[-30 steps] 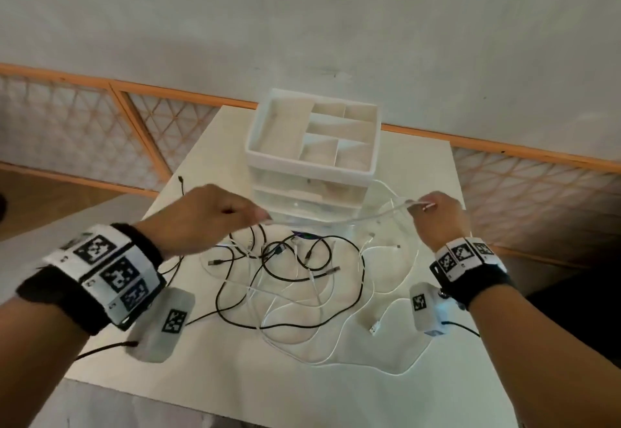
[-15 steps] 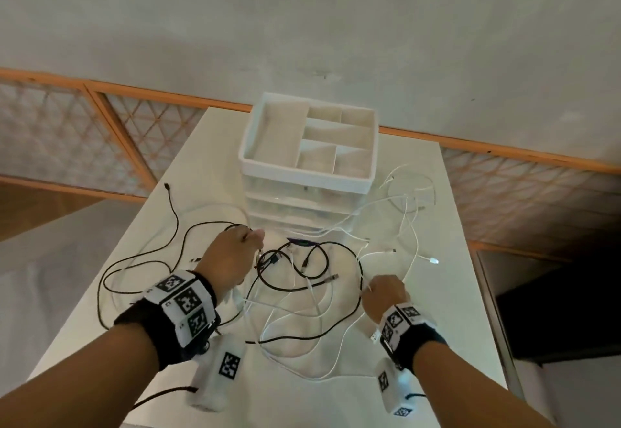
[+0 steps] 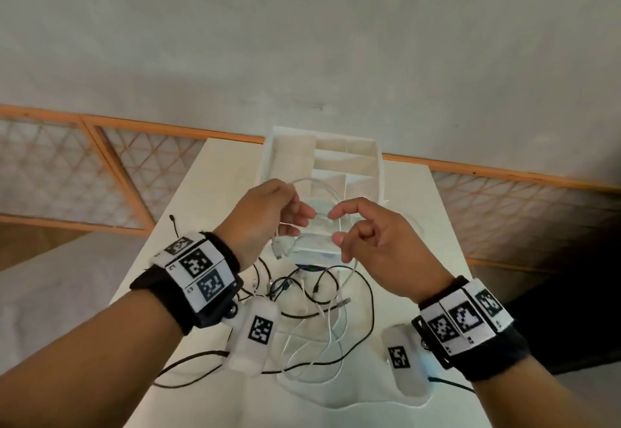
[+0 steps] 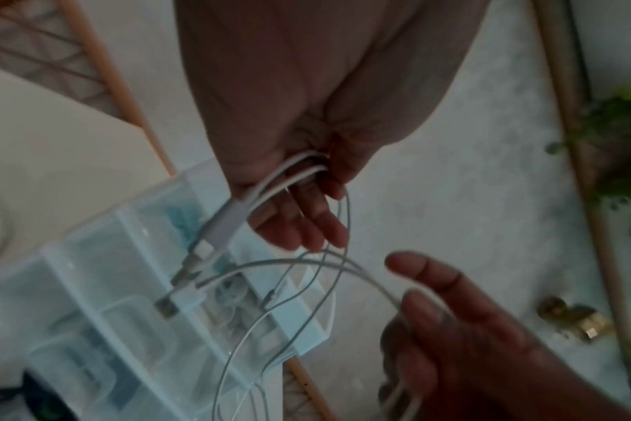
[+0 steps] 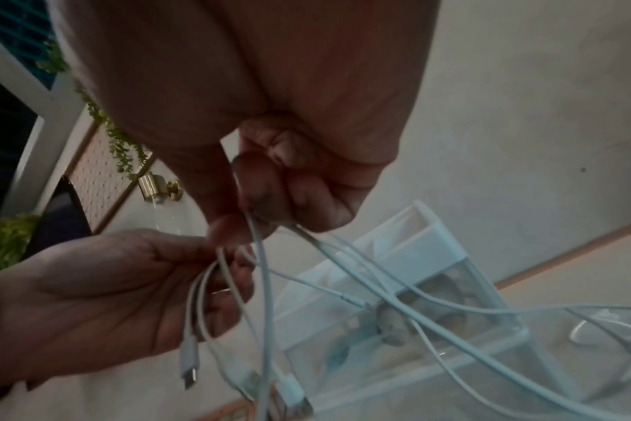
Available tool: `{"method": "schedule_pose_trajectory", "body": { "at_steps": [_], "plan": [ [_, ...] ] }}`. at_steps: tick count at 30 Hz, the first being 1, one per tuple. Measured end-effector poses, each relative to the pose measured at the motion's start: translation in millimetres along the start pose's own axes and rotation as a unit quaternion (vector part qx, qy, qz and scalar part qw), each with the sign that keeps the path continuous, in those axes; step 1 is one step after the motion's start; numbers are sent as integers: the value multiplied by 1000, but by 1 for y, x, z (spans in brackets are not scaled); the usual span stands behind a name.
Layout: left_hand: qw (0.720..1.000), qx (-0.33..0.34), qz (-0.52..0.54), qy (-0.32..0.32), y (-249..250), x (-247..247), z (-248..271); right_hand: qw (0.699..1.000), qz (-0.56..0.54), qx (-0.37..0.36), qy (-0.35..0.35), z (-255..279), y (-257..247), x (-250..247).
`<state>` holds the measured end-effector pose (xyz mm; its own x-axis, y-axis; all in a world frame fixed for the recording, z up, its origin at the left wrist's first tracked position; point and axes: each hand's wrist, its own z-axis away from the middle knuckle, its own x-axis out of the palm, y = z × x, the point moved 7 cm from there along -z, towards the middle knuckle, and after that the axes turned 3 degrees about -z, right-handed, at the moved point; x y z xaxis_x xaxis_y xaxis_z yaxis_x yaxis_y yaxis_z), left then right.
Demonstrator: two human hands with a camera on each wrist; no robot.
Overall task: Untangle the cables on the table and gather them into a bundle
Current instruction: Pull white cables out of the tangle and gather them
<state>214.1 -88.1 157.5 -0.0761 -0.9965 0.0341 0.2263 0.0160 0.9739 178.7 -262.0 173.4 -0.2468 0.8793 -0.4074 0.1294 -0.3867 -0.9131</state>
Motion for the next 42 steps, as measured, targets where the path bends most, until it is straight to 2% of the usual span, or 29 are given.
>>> {"method": "schedule_pose_trajectory", "body": {
  "at_steps": [4,9,11,14,16,18,20,21,23,25,27,29,30,31,32,34,36,37,38,40,42],
  "plan": [
    [996,10,-64,-56,-8,8,2,997,-38,-33,66,-4,-16,-3],
    [997,-13,-20,-80,-24,4,6,996,-21,-33,81,-9,-3,-6],
    [996,-23,-13,-84,-22,1,8,995,19,-19,94,-11,13,-7],
    [994,-14,-73,-76,-6,-9,12,979,161,4,129,-11,38,-8],
    [997,20,-70,-34,16,-24,13,962,239,52,121,-8,69,-6],
    [997,65,41,18,45,-46,16,941,287,139,110,1,100,-7],
    [984,117,129,26,74,-64,20,925,308,193,108,5,111,-13],
    [984,139,107,27,84,-69,22,923,309,198,117,2,107,-19],
    [987,149,-51,34,86,-69,24,932,291,156,147,-9,73,-33],
    [966,116,-227,36,64,-62,21,953,218,72,197,-22,24,-53],
    [967,62,-246,32,32,-61,14,944,161,-20,287,-24,-27,-76],
    [989,9,-138,60,12,-71,6,910,183,-92,362,-18,-54,-91],
    [992,-7,-85,93,9,-81,3,905,205,-83,364,-19,-49,-95],
    [991,-13,-40,129,11,-93,0,910,237,-29,340,-22,-27,-96],
    [987,-12,3,159,15,-105,-1,914,280,59,289,-24,6,-93],
    [979,5,61,193,25,-124,-2,900,334,224,169,-13,86,-82],
    [976,16,81,201,28,-131,-1,899,312,292,96,3,124,-64],
    [977,14,75,197,26,-128,0,907,300,284,79,4,121,-55],
    [981,9,62,185,23,-120,0,921,295,245,66,0,105,-47],
    [989,-3,31,142,15,-91,0,949,282,128,63,-14,50,-33],
    [995,-3,33,92,13,-57,1,961,243,19,128,-24,-4,-36]
  ]
}}
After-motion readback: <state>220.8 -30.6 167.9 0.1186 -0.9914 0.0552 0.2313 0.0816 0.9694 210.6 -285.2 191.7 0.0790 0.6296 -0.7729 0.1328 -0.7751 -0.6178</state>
